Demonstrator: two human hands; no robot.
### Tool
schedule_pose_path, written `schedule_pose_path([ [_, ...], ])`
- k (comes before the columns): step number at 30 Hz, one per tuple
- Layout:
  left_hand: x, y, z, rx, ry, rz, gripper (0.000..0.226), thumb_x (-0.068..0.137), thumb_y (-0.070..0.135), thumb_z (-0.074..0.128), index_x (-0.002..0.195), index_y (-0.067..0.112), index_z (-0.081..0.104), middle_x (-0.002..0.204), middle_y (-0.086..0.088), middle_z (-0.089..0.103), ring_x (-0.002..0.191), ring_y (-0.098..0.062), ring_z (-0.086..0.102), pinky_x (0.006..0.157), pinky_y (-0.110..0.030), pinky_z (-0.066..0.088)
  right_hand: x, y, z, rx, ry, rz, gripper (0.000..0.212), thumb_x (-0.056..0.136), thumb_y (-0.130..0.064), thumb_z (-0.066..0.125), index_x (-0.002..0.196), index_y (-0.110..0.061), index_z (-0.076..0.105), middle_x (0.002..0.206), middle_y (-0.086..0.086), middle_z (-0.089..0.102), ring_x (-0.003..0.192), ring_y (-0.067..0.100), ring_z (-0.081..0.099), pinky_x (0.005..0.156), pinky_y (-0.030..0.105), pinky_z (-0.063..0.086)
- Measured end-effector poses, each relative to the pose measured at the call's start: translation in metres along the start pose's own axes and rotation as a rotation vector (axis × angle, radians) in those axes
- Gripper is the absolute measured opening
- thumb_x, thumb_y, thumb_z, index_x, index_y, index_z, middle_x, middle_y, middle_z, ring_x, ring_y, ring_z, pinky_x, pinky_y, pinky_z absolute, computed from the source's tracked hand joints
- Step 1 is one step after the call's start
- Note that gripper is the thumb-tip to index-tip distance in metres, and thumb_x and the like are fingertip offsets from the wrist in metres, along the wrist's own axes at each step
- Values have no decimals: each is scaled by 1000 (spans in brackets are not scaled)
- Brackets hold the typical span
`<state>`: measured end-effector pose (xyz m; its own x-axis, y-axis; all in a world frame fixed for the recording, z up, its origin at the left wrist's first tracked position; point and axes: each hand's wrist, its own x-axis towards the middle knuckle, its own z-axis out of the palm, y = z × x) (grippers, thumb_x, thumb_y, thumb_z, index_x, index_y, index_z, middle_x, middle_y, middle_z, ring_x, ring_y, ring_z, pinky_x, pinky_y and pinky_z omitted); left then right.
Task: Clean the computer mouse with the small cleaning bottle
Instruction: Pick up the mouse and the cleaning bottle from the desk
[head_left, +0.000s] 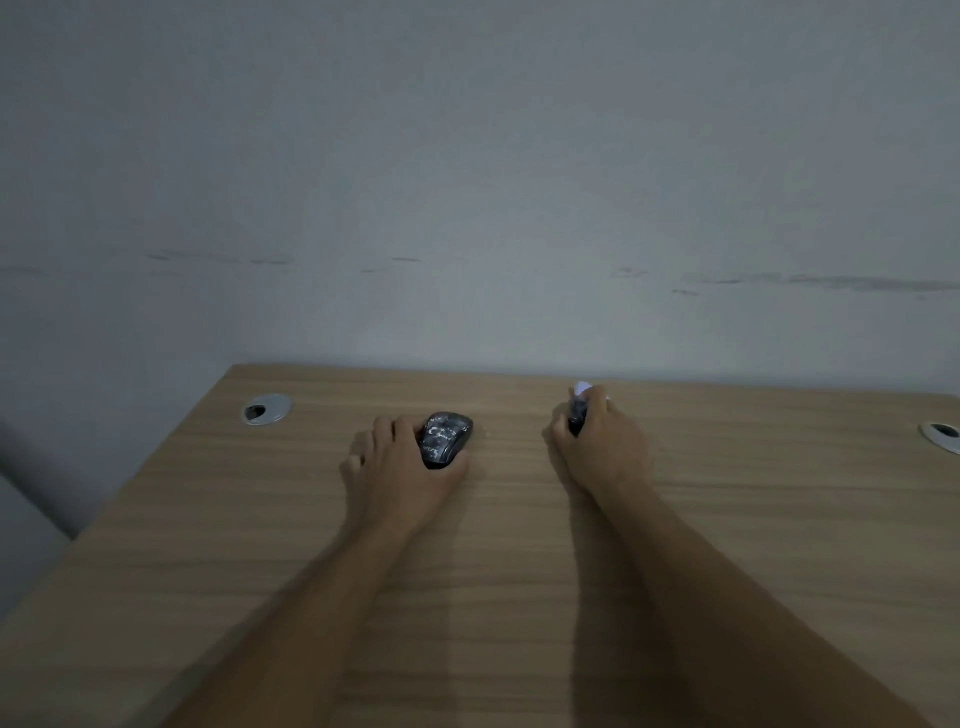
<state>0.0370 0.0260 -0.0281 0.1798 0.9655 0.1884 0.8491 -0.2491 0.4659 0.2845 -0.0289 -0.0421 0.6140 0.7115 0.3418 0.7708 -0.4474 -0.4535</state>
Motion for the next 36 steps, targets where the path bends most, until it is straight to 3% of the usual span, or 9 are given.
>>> schedule_pose_path([
  [4, 0, -1, 2, 1, 15, -9, 76, 71, 85, 52, 127, 34, 57, 127, 8, 54, 128, -24, 54, 104, -48, 45, -1, -3, -3, 85, 13, 28, 27, 97, -41, 62, 112, -20, 54, 95, 8, 76, 87, 38, 72, 65, 36, 38],
  [10, 3, -4, 9, -22, 51, -27, 76, 75, 93, 53, 124, 36, 59, 130, 9, 55, 131, -24, 53, 105, -48, 43, 2, 10, 9, 157, 38, -33, 22, 99, -35, 63, 115, -23, 54, 91, 3, 77, 86, 37, 73, 62, 37, 38],
  [16, 9, -6, 11, -71, 68, -20, 65, 81, 81, 62, 126, 35, 61, 132, 8, 58, 130, -23, 55, 106, -48, 43, -3, 9, 5, 275, 100, -150, 23, 99, -44, 70, 114, -27, 63, 106, -6, 80, 88, 28, 76, 69, 39, 55],
  [21, 14, -7, 12, -110, 44, 7, 59, 80, 79, 64, 123, 38, 63, 131, 12, 57, 129, -19, 56, 107, -45, 40, -5, 5, 4, 482, 128, -131, 22, 96, -39, 77, 112, -25, 71, 95, -14, 76, 55, 7, 58, 59, 19, 40],
  [24, 21, -6, 10, -162, 20, 42, 53, 82, 75, 68, 121, 40, 66, 127, 16, 58, 125, -15, 58, 106, -44, 39, -11, -13, 6, 560, 169, -141, 16, 98, -36, 78, 106, -23, 72, 80, -17, 72, 58, 6, 59, 57, 10, 38],
  [30, 38, -1, 10, -260, 10, 97, 56, 76, 80, 69, 123, 50, 65, 113, 22, 71, 108, -9, 70, 94, -40, 55, -12, -37, 14, 596, 218, -159, 24, 103, -41, 70, 98, -18, 67, 76, -11, 69, 68, 8, 64, 59, 13, 40],
  [34, 47, 8, 13, -330, -16, 126, 52, 76, 65, 84, 123, 45, 72, 109, 20, 70, 103, -7, 68, 89, -30, 51, -1, -44, 12, 670, 239, -39, 33, 103, -42, 70, 91, -12, 62, 71, -13, 65, 67, -7, 62, 60, 8, 40],
  [36, 50, 9, 15, -369, -28, 144, 50, 75, 62, 87, 121, 43, 74, 109, 20, 71, 100, -4, 67, 84, -23, 48, 2, -46, 13, 702, 232, -38, 33, 103, -41, 71, 90, -12, 61, 72, -12, 66, 68, -7, 62, 60, 8, 40],
])
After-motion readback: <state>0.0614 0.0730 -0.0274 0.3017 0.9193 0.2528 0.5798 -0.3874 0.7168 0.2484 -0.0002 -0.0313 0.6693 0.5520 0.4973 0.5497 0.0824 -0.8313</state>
